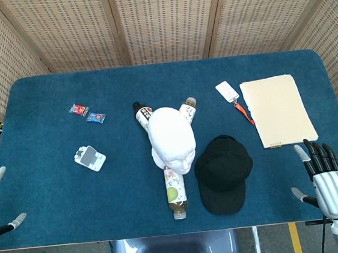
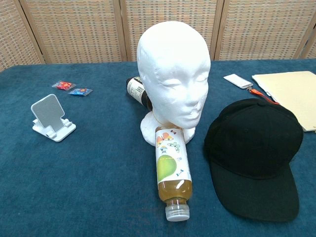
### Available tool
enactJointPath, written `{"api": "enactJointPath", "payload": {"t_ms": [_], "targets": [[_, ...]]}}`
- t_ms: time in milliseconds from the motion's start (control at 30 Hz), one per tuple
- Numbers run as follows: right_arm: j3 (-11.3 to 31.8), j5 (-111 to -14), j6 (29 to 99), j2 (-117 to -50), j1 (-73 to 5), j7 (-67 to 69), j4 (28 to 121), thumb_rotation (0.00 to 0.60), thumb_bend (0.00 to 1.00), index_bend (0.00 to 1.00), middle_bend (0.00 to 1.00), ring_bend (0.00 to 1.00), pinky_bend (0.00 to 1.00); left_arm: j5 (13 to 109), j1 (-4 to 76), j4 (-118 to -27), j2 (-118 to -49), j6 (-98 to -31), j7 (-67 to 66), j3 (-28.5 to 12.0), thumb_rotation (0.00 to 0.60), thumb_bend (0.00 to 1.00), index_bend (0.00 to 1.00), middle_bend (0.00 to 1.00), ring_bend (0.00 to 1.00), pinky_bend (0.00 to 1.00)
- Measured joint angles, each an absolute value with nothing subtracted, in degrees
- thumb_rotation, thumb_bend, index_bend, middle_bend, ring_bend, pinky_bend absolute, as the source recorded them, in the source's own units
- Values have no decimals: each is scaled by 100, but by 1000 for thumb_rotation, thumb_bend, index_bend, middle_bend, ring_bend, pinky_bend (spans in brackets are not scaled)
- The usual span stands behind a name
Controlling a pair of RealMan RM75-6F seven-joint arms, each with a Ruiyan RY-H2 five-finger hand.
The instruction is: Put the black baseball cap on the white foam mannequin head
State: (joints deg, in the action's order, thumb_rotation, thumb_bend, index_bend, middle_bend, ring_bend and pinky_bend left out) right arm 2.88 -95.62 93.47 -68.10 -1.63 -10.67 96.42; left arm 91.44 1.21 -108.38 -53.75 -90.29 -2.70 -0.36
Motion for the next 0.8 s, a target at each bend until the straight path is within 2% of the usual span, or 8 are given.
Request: {"api": "enactJointPath", "payload": {"t_ms": [200, 267, 333, 400, 467, 500, 567, 800], "targets": [[267, -9574, 9326, -6792, -161, -1044, 9647, 600, 0, 0, 0, 0, 0, 9152, 114, -10833, -5384, -9027, -276, -27, 600, 0, 0, 0, 0, 0], [247, -9587, 9298, -6789, -167, -1047, 9646, 600, 0, 0, 78, 59, 5, 9149, 112, -10834, -5381, -9031, -267, -29, 600, 0, 0, 0, 0, 0], [215, -9614, 9250, -6786, -179, -1049, 9645, 600, 0, 0, 315, 288, 148, 9149, 108, -10829, -5380, -9042, -254, -33, 600, 0, 0, 0, 0, 0], [184, -9698, 9215, -6795, -211, -1040, 9620, 600, 0, 0, 645, 650, 540, 9136, 110, -10816, -5382, -9034, -258, -36, 600, 0, 0, 0, 0, 0], [118, -9904, 9138, -6811, -280, -1042, 9514, 600, 0, 0, 824, 827, 829, 9097, 130, -10817, -5385, -8978, -265, -42, 600, 0, 0, 0, 0, 0], [80, -10020, 9091, -6818, -318, -1047, 9449, 600, 0, 0, 880, 877, 929, 9073, 143, -10820, -5386, -8950, -271, -48, 600, 0, 0, 0, 0, 0], [-21, -10347, 8972, -6835, -431, -1070, 9284, 600, 0, 0, 924, 916, 995, 9029, 173, -10832, -5394, -8897, -315, -66, 600, 0, 0, 0, 0, 0], [-447, -11591, 8488, -6945, -945, -1124, 8714, 600, 0, 49, 991, 977, 1000, 8872, 258, -10887, -5430, -8692, -467, -89, 600, 0, 0, 0, 0, 0]]}}
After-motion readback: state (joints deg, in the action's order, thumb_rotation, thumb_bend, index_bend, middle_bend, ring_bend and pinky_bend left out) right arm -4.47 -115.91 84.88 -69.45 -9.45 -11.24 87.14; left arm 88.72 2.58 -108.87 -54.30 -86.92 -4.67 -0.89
